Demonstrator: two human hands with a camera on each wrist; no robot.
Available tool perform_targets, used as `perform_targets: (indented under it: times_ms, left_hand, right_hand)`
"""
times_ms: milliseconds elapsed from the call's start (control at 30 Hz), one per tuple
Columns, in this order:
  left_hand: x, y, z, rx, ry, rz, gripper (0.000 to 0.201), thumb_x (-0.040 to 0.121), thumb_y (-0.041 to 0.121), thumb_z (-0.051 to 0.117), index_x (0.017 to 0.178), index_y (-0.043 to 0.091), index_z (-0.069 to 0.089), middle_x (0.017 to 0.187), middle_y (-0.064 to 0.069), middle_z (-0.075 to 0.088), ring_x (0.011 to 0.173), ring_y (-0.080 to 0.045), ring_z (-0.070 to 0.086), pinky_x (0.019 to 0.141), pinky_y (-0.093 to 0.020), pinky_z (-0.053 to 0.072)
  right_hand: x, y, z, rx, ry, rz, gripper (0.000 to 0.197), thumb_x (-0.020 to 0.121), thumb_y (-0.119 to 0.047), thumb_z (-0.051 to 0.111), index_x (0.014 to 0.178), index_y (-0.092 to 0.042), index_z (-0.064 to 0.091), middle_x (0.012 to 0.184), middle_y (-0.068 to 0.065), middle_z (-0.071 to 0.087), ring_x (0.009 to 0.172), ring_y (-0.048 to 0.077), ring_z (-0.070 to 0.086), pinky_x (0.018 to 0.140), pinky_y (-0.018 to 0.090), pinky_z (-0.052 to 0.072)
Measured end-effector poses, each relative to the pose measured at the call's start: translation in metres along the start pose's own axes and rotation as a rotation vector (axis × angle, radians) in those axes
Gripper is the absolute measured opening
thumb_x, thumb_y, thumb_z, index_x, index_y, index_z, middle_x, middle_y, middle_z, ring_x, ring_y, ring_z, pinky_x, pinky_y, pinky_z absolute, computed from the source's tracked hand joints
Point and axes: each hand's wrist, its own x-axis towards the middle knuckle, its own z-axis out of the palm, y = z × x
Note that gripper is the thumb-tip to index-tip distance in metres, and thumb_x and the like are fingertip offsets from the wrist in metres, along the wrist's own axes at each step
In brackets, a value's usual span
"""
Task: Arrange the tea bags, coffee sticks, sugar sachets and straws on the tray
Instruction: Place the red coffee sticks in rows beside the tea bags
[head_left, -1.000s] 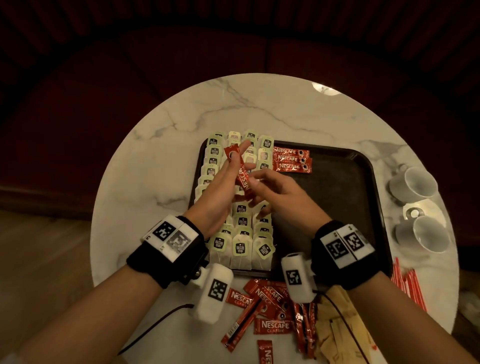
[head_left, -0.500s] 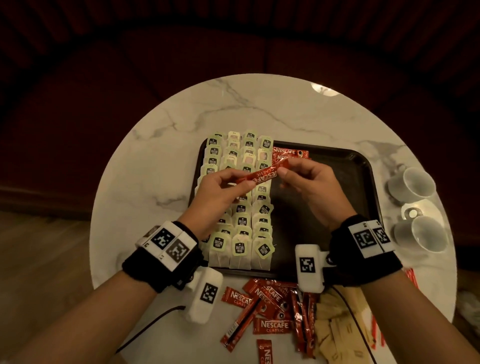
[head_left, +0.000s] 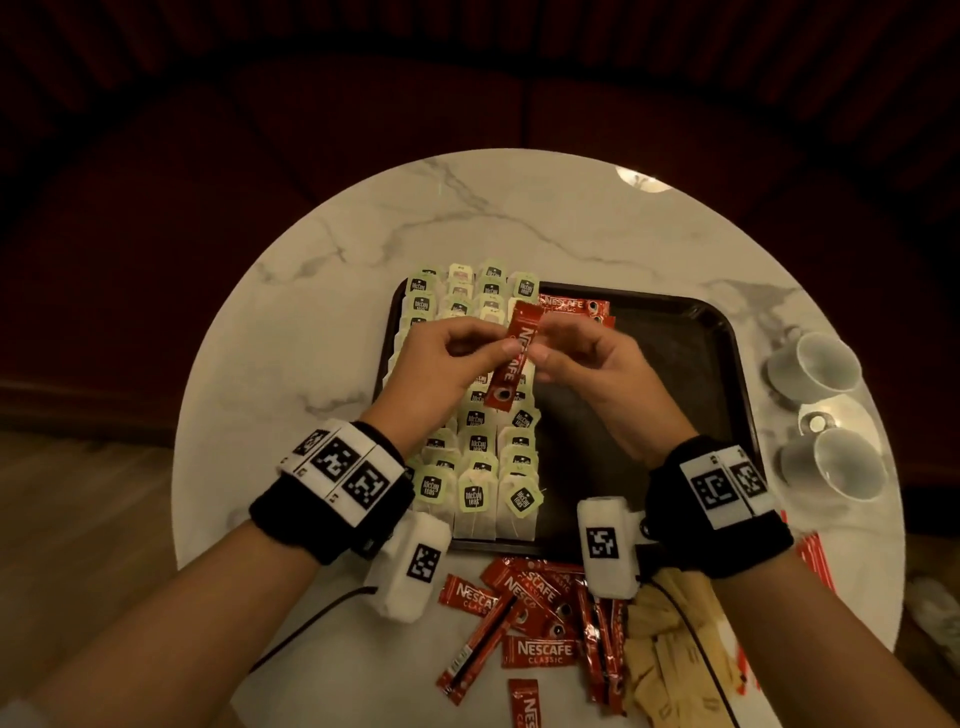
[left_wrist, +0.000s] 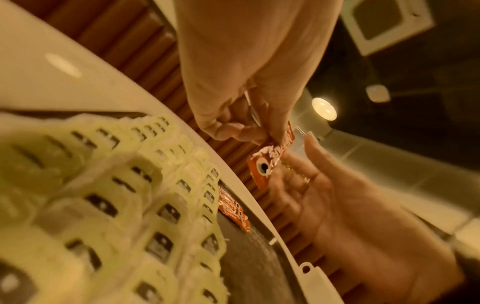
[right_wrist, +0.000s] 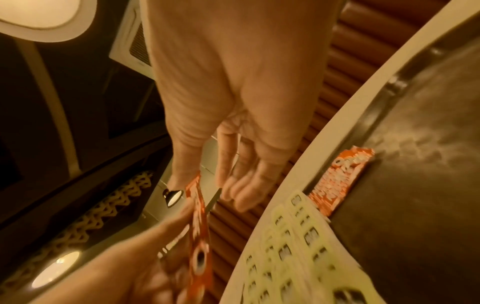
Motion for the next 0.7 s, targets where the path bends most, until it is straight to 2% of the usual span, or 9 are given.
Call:
perform_targets:
  times_ms: [67, 100, 200, 300, 367, 433, 567, 633, 700]
  left_hand:
    - [-0.001, -0.003, 0.002, -0.077, 0.033, -0.049, 0.010, 0.085, 0.010, 0.070, 0.095, 0.010, 0.069, 0.088, -0.003, 0.075, 0.081, -0.012, 0.071, 0.078, -0.022, 0.056]
    - [-0.001, -0.004, 0.004, -0.116, 0.042, -0.075, 0.010, 0.085, 0.008, 0.069, 0.095, 0.008, 0.067, 0.084, -0.004, 0.074, 0.077, -0.012, 0.070, 0.075, -0.023, 0.056]
    - [-0.002, -0.008, 0.005, -0.169, 0.032, -0.123, 0.017, 0.087, 0.007, 0.067, 0.104, 0.005, 0.064, 0.085, -0.007, 0.074, 0.075, -0.011, 0.070, 0.071, -0.021, 0.057]
    - [-0.002, -0.012, 0.003, -0.119, 0.016, -0.135, 0.019, 0.089, 0.006, 0.065, 0.107, 0.005, 0.064, 0.095, -0.008, 0.072, 0.080, -0.011, 0.070, 0.070, -0.021, 0.057]
    - [-0.002, -0.016, 0.000, -0.045, 0.031, -0.129, 0.012, 0.089, 0.008, 0.065, 0.101, 0.009, 0.066, 0.096, -0.005, 0.071, 0.084, -0.009, 0.067, 0.072, -0.022, 0.057]
    - [-0.002, -0.020, -0.007, 0.094, 0.085, -0.085, 0.008, 0.090, 0.012, 0.065, 0.097, 0.015, 0.067, 0.097, 0.004, 0.069, 0.087, -0.004, 0.064, 0.076, -0.021, 0.055]
    - [0.001, -0.030, -0.029, 0.284, 0.233, -0.064, 0.010, 0.095, 0.018, 0.059, 0.102, 0.021, 0.064, 0.103, 0.010, 0.064, 0.095, -0.003, 0.058, 0.081, -0.016, 0.046]
    - [0.002, -0.035, -0.039, 0.293, 0.281, -0.117, 0.011, 0.095, 0.019, 0.058, 0.105, 0.020, 0.063, 0.105, 0.007, 0.065, 0.094, -0.003, 0.059, 0.086, -0.021, 0.048]
    - [0.003, -0.041, -0.049, 0.296, 0.294, -0.191, 0.014, 0.094, 0.021, 0.059, 0.108, 0.019, 0.062, 0.109, 0.002, 0.064, 0.098, -0.010, 0.060, 0.092, -0.031, 0.050]
  right_hand:
    - [-0.004, 0.008, 0.005, 0.007, -0.039, 0.060, 0.032, 0.084, -0.023, 0.071, 0.115, -0.018, 0.065, 0.101, -0.008, 0.073, 0.096, 0.008, 0.069, 0.085, 0.026, 0.056]
    - [-0.006, 0.012, 0.007, 0.010, -0.057, 0.068, 0.027, 0.086, -0.017, 0.069, 0.113, -0.016, 0.065, 0.098, -0.006, 0.074, 0.092, 0.009, 0.070, 0.081, 0.024, 0.056]
    - [-0.008, 0.018, 0.005, 0.046, -0.030, 0.057, 0.020, 0.088, -0.014, 0.066, 0.108, -0.013, 0.068, 0.096, 0.003, 0.073, 0.088, 0.016, 0.070, 0.081, 0.028, 0.058]
    - [-0.004, 0.023, -0.004, 0.159, 0.083, 0.055, 0.027, 0.078, -0.018, 0.070, 0.105, -0.012, 0.068, 0.087, 0.003, 0.073, 0.079, 0.015, 0.068, 0.073, 0.026, 0.059]
    - [0.003, 0.030, -0.015, 0.213, 0.201, 0.061, 0.025, 0.078, -0.014, 0.072, 0.102, -0.010, 0.066, 0.084, 0.002, 0.073, 0.074, 0.014, 0.068, 0.069, 0.024, 0.058]
    - [0.012, 0.039, -0.032, 0.227, 0.337, 0.066, 0.014, 0.084, -0.008, 0.070, 0.097, -0.010, 0.067, 0.084, 0.004, 0.073, 0.073, 0.013, 0.067, 0.068, 0.021, 0.057]
    - [0.027, 0.056, -0.065, 0.143, 0.483, 0.077, 0.010, 0.092, -0.015, 0.065, 0.101, -0.012, 0.069, 0.094, 0.003, 0.070, 0.080, 0.009, 0.065, 0.072, 0.022, 0.055]
    - [0.035, 0.063, -0.073, 0.048, 0.493, 0.124, 0.015, 0.095, -0.016, 0.062, 0.108, -0.010, 0.067, 0.100, 0.005, 0.068, 0.083, 0.010, 0.064, 0.077, 0.024, 0.055]
    - [0.042, 0.069, -0.077, -0.045, 0.490, 0.171, 0.022, 0.097, -0.017, 0.060, 0.115, -0.006, 0.066, 0.097, 0.005, 0.068, 0.082, 0.011, 0.063, 0.077, 0.025, 0.054]
